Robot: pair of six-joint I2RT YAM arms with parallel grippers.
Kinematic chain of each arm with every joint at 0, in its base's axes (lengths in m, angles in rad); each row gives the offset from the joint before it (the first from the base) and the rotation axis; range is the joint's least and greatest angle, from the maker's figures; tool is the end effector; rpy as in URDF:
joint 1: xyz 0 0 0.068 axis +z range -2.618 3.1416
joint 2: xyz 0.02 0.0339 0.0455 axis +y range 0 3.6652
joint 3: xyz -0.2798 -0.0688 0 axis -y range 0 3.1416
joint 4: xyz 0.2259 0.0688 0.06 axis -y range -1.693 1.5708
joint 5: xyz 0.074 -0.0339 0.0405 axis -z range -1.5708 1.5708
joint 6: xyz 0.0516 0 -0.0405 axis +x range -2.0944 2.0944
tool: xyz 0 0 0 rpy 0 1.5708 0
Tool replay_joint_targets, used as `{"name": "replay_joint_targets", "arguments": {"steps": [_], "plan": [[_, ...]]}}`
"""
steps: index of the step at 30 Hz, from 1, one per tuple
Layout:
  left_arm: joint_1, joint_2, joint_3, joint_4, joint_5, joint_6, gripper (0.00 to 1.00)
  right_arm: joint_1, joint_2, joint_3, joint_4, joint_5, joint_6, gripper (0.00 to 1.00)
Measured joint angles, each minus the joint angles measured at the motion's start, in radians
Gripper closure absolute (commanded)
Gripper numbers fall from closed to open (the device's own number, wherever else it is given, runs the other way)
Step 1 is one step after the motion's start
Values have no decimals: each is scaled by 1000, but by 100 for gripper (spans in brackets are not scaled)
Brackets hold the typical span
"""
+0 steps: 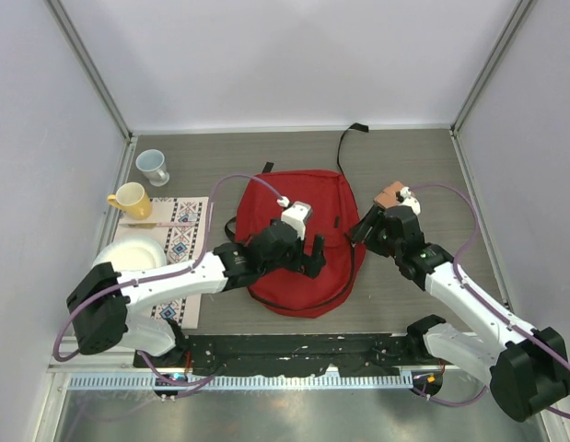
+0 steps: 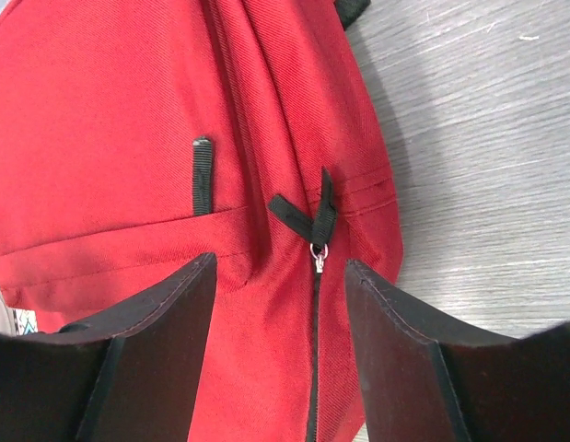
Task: Pack the student bag
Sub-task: Zip the student bag at the center of the board, then unzip the student bag at the center of the board.
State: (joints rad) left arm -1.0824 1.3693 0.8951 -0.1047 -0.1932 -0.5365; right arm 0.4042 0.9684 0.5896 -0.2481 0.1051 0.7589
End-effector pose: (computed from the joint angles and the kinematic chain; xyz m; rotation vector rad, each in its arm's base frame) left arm 0.1480 -0.2574 0.2697 0.4879 2.1759 -0.7233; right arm 0.1814 0.0717 0.2427 0.4554 2.1990 0.5307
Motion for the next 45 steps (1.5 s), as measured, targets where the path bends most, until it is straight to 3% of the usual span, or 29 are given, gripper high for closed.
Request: {"name": "replay_joint_targets", "arguments": {"steps": [11, 14, 21, 27, 36, 45], "plan": [[135, 56, 163, 6, 33, -115, 1, -12, -95, -66, -21, 18, 79, 37], [157, 152, 277, -12, 61, -114, 0, -14, -168, -76, -50, 56, 104, 38], [166, 401, 526, -131, 82, -111, 11, -14, -372, -76, -170, 224, 143, 39], [159, 549, 684, -302, 58, -101, 14, -14, -494, -74, -258, 343, 149, 39], [118, 720, 966, -529, -69, -46, 17, -14, -485, -69, -307, 373, 133, 39], [80, 821, 1086, -670, -163, -19, 27, -14, -483, -69, -308, 373, 127, 40]]}}
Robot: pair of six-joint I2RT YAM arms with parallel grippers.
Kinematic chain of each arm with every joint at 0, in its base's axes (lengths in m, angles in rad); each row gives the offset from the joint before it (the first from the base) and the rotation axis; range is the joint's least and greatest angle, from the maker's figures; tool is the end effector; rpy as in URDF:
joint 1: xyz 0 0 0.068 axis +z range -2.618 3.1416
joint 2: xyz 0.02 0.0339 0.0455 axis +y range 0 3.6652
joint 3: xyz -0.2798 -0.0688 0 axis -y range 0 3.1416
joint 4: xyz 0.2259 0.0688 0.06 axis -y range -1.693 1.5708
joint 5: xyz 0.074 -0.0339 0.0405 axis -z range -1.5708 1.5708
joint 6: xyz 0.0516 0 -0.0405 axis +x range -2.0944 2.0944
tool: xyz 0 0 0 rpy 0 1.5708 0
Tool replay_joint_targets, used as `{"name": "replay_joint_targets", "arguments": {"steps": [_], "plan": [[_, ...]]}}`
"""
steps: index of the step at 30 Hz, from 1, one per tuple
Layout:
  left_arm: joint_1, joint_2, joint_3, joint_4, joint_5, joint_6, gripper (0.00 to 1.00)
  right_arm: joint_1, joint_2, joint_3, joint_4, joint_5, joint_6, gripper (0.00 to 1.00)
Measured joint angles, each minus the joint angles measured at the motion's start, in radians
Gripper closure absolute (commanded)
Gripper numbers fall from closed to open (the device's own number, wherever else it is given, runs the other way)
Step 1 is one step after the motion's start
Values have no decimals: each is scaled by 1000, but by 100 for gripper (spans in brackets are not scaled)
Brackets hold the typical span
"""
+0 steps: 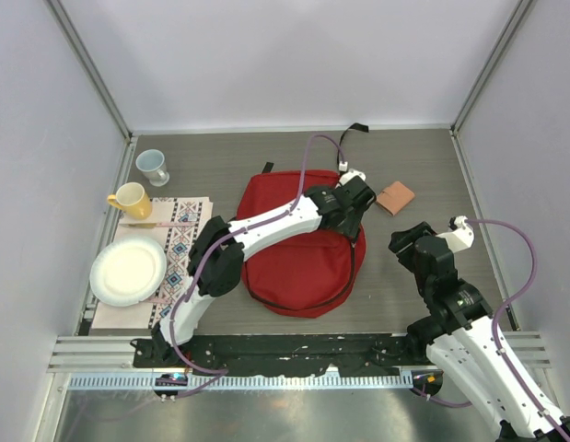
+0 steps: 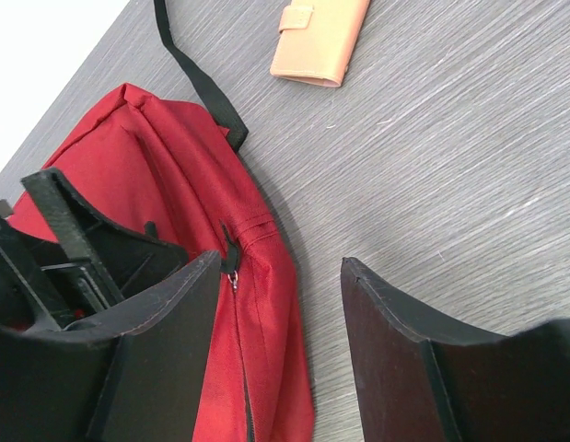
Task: Pack the student bag
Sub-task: Unzip the student bag at the center of the board.
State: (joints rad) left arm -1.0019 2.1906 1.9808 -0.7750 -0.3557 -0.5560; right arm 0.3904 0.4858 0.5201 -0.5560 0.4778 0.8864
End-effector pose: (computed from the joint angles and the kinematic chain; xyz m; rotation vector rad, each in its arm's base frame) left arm 0.2757 -0.3978 0.2509 0.4164 2.4435 -0.2080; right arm 0.1017 0.0162 0.2521 0.7728 1.8907 0.3018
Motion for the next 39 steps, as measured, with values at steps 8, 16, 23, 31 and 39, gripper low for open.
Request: {"name": "replay_joint_targets", "arguments": {"steps": [8, 16, 23, 31, 39], "plan": [[-3, 58, 78, -66, -69, 14, 41, 0, -8, 0, 0, 0, -12, 40], [-4, 66, 85, -83, -101, 14, 70, 0, -8, 0, -2, 0, -19, 40], [-4, 66, 85, -79, -93, 14, 96, 0, -8, 0, -1, -1, -20, 40], [-3, 62, 37, -40, -93, 13, 100, 0, -2, 0, 2, -11, -20, 42], [-3, -37, -109, 72, -89, 5, 100, 0, 93, -1, 54, -107, -23, 43]]}}
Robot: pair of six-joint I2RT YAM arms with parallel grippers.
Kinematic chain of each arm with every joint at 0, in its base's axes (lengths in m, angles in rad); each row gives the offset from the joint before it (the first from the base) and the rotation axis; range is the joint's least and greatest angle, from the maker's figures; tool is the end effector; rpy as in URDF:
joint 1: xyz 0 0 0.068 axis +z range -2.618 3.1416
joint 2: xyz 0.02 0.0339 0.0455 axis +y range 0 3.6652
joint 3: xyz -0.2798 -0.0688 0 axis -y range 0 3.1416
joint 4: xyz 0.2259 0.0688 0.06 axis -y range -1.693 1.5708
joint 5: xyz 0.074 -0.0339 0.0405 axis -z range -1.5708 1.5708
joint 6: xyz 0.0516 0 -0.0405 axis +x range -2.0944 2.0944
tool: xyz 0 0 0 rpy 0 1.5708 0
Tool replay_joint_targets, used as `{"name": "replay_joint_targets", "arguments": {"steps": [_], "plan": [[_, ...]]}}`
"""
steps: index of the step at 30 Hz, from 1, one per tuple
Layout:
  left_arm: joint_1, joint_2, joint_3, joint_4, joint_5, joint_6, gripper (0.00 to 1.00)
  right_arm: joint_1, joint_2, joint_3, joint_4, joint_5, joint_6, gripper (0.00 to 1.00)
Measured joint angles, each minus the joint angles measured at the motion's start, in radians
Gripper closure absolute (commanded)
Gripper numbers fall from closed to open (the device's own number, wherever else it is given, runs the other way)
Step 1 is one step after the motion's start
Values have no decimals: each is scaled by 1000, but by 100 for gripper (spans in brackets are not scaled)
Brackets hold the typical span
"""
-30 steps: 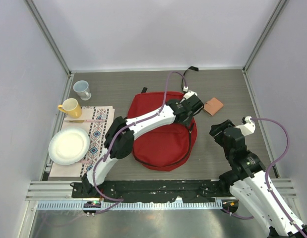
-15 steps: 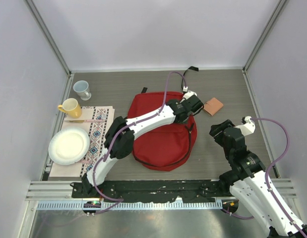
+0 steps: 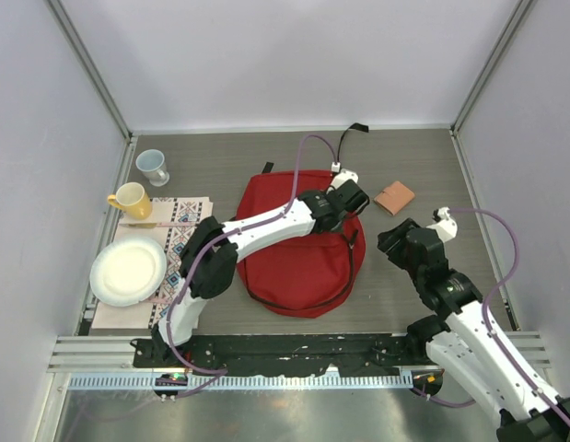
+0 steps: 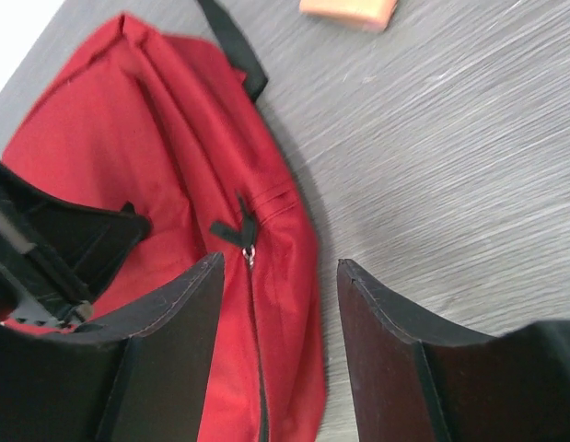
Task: Pack the student bag
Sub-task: Unzip the student bag at the center of the board.
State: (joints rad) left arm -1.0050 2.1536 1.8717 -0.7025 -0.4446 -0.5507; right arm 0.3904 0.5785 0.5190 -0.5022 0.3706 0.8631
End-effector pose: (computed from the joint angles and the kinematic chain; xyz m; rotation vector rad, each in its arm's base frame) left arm 0.2731 -0.3886 0.2415 0.3841 2.3950 -0.1230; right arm 0.1164 0.0277 0.2479 0.7030 1.9904 0.3613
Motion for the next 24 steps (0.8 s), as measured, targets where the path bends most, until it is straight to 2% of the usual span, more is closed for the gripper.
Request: {"name": "replay_joint_targets", "arguments": {"steps": [7, 11, 19, 24], "plan": [[-1, -125, -91, 56, 0, 0, 100, -1, 277, -11, 195, -305, -3, 45], [0, -165, -122, 85, 0, 0, 100, -1, 348, -58, 335, -462, 5, 42], [-1, -168, -159, 119, 5, -8, 100, -3, 380, -63, 483, -564, 3, 40], [0, -169, -160, 126, 8, -14, 100, -9, 444, -63, 513, -586, 4, 40]]}}
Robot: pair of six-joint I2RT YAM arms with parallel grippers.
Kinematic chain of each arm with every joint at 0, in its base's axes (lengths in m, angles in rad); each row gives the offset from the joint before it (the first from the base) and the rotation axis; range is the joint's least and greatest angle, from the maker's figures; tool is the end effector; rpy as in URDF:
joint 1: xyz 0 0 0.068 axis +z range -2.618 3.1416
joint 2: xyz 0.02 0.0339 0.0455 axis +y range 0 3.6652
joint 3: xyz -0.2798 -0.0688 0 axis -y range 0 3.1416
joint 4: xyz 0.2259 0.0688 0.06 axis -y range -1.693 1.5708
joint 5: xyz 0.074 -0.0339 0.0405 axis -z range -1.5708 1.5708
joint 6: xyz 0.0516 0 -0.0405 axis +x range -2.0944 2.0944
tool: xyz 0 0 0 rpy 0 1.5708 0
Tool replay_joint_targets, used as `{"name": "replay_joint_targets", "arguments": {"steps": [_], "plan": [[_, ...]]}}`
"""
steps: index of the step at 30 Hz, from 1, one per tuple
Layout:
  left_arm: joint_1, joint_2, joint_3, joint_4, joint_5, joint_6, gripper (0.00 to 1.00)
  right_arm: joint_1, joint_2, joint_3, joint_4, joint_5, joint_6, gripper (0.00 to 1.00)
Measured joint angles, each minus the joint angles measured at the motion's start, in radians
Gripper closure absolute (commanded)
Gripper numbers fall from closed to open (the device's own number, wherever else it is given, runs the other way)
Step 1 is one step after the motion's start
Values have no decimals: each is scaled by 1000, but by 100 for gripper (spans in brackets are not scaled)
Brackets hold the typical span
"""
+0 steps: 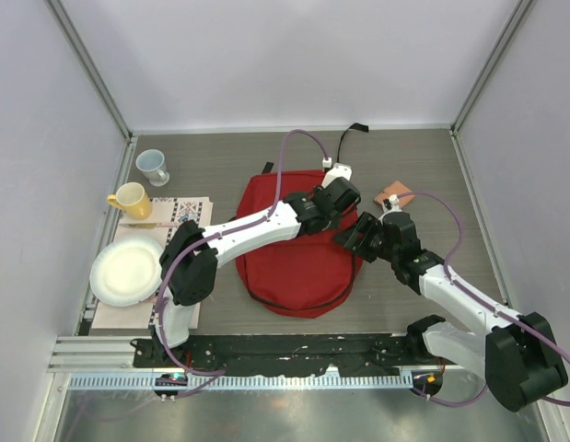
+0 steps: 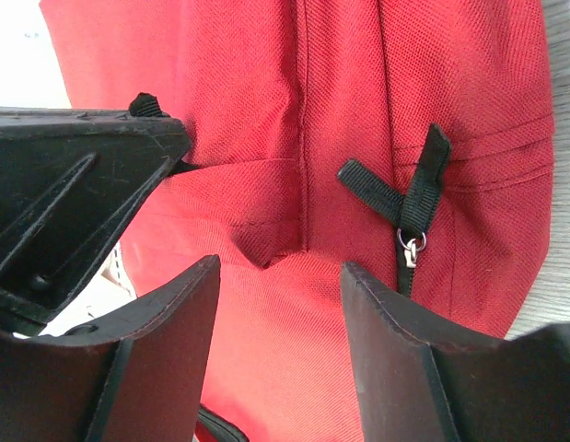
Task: Pack the student bag
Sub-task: Unzip the student bag at the center of the board.
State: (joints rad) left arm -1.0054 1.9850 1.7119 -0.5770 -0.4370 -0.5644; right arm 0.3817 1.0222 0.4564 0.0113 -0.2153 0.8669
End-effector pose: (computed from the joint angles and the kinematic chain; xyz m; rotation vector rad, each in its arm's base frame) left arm 0.2574 -0.3649 0.2758 0.3187 2.3115 -0.2540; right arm 0.1840 0.0857 0.2163 0.4115 2.2298 0.9353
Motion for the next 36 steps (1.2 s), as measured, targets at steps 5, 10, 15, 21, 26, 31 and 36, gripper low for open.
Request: {"name": "replay_joint_targets", "arguments": {"steps": [5, 10, 15, 21, 26, 31, 36], "plan": [[0, 0, 0, 1, 2, -1, 100, -5, 13, 0, 31, 0, 0, 40], [0, 0, 0, 2, 3, -1, 100, -13, 16, 0, 66, 0, -5, 42], [1, 0, -2, 2, 4, -3, 100, -28, 56, 0, 90, -5, -13, 51], [1, 0, -5, 4, 11, -3, 100, -43, 83, 0, 123, -40, -19, 66], [2, 0, -7, 5, 11, -3, 100, -53, 85, 0, 145, -68, -22, 84], [3, 0, -10, 5, 16, -4, 100, -58, 89, 0, 158, -85, -24, 99], [4, -2, -27, 13, 15, -4, 100, -62, 92, 0, 158, -85, -23, 99]]}}
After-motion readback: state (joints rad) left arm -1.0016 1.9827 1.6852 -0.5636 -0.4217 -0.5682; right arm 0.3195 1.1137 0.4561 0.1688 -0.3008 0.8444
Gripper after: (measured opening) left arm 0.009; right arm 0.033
